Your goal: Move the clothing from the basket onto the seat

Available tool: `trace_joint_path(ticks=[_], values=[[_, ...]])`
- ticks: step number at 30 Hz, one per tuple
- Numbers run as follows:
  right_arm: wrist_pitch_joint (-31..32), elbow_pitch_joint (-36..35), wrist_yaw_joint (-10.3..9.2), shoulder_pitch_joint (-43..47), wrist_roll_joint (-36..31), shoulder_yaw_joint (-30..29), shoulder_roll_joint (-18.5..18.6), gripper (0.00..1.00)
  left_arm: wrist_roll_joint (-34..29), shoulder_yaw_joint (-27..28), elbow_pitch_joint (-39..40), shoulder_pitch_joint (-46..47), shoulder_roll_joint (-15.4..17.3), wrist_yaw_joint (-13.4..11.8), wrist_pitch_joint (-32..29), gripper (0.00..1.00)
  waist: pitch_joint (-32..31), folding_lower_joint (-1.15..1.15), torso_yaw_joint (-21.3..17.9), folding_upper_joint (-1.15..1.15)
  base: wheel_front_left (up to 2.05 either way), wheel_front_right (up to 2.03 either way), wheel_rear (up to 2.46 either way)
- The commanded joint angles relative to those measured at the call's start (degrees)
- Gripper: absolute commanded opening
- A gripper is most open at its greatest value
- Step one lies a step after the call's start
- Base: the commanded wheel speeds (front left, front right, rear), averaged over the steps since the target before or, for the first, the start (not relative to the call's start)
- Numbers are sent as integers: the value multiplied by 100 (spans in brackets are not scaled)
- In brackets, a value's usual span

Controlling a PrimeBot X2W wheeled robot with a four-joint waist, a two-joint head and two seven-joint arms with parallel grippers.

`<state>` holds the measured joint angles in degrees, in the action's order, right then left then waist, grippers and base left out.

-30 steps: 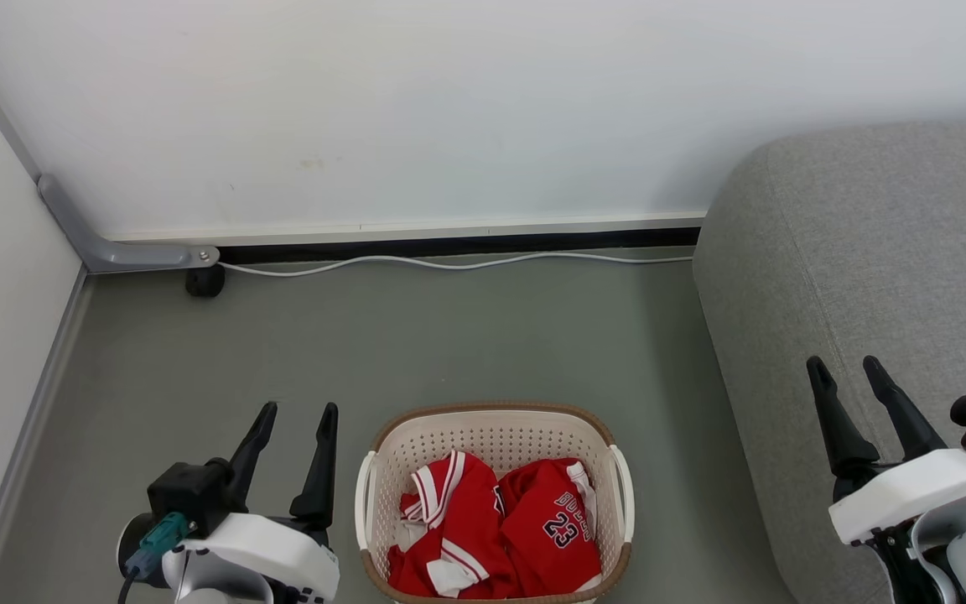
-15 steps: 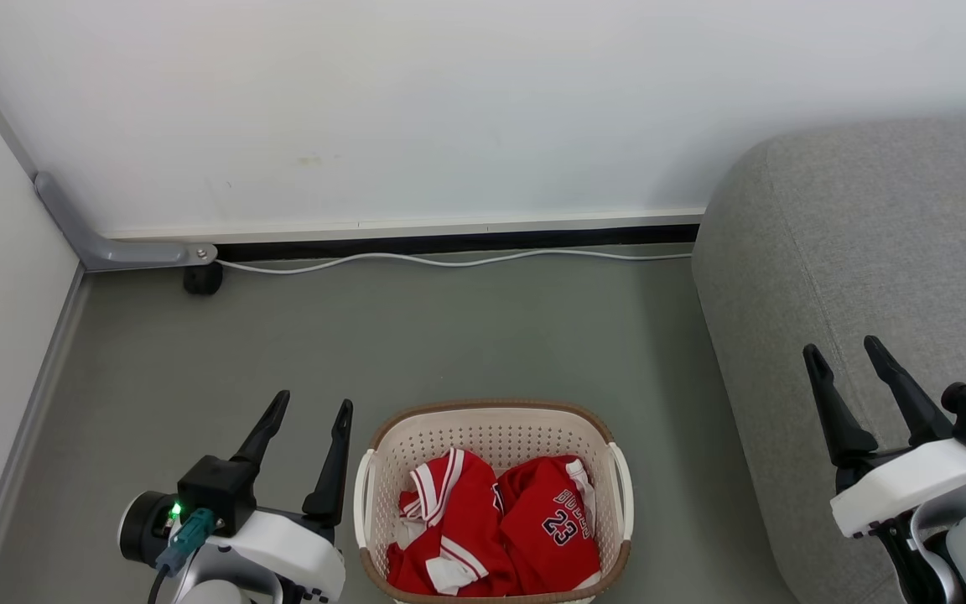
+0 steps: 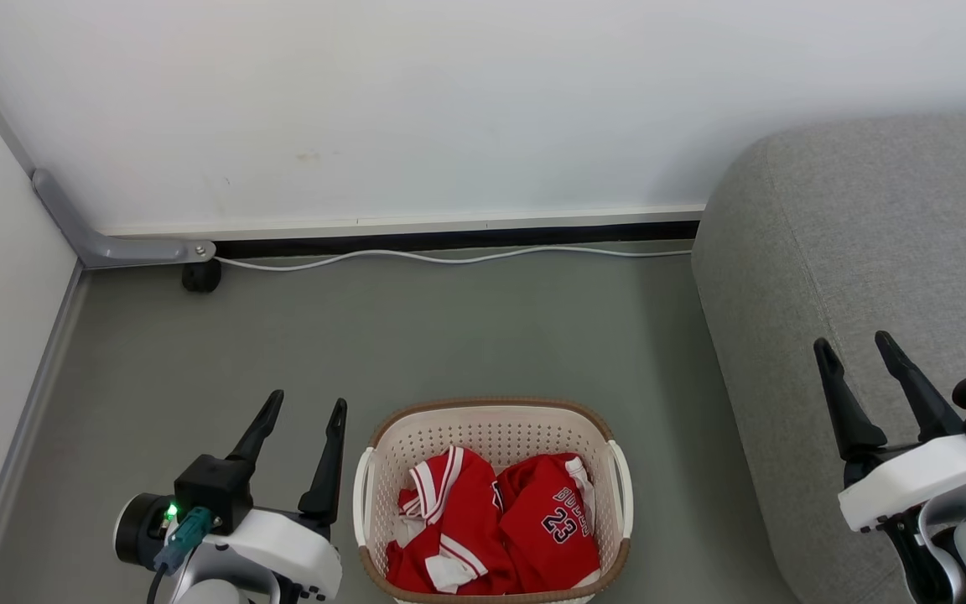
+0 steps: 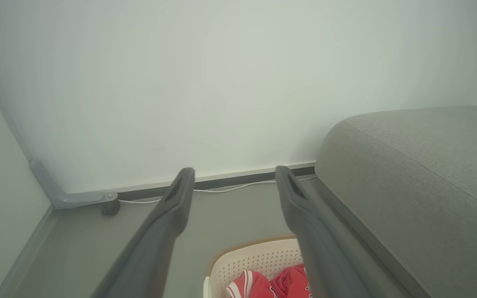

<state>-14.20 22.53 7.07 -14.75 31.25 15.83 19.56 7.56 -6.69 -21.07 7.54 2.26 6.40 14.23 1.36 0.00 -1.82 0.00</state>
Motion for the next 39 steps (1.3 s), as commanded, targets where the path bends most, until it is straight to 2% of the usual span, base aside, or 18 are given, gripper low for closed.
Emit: trace_joint_path(ticks=[1,12,22,29,39], values=[[-80,-105,42,-126,-60,35,94,100,-6,209,110,275,62,-101,77,100,-3,0,-2,0,0,0,0],[-80,-30,42,-114,-185,-200,44,100,7,364,76,244,62,-311,77,100,2,0,-3,0,0,0,0],[-80,-49,42,-119,-266,-340,-10,100,19,355,69,240,62,-398,77,100,94,0,-35,0,0,0,0],[-80,-301,42,-235,-197,-469,139,100,150,103,157,373,62,-558,77,100,536,0,-42,0,0,0,0],[-80,-784,42,-583,-55,-628,448,100,493,-553,320,708,62,-1078,77,100,1480,0,-92,0,0,0,0]])
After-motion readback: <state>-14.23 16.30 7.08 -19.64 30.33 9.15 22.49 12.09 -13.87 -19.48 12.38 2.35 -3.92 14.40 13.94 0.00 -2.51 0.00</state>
